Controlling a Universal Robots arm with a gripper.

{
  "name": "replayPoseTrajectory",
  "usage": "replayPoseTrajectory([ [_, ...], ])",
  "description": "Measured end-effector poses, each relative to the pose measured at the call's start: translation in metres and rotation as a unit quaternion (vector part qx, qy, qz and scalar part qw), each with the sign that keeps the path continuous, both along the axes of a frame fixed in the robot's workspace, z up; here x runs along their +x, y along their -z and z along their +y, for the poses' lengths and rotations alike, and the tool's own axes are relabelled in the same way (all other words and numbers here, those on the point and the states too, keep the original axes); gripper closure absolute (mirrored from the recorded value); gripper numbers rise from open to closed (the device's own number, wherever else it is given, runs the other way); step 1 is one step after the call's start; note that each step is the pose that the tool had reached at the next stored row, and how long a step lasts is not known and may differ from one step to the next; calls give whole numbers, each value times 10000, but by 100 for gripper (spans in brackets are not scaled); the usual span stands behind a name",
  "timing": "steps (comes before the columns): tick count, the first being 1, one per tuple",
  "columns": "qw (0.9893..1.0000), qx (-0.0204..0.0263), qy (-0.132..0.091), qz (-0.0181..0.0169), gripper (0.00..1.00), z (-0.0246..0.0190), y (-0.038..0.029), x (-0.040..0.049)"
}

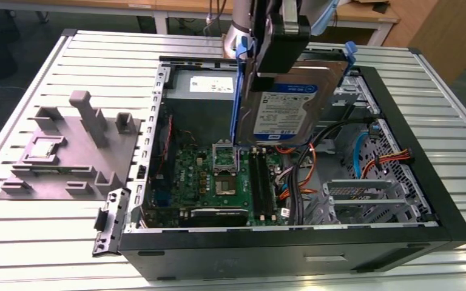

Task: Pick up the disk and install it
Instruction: 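Insert the disk into the insertion slot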

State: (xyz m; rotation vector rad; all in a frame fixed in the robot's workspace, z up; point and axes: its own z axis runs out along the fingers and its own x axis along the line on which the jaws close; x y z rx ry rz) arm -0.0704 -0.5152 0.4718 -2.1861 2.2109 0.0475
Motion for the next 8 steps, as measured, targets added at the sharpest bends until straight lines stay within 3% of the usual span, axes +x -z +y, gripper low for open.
replayPoseTrajectory([
  [4,10000,0,0,0,63,0,4,91],
  [8,10000,-2,1,0,63,-4,6,105],
])
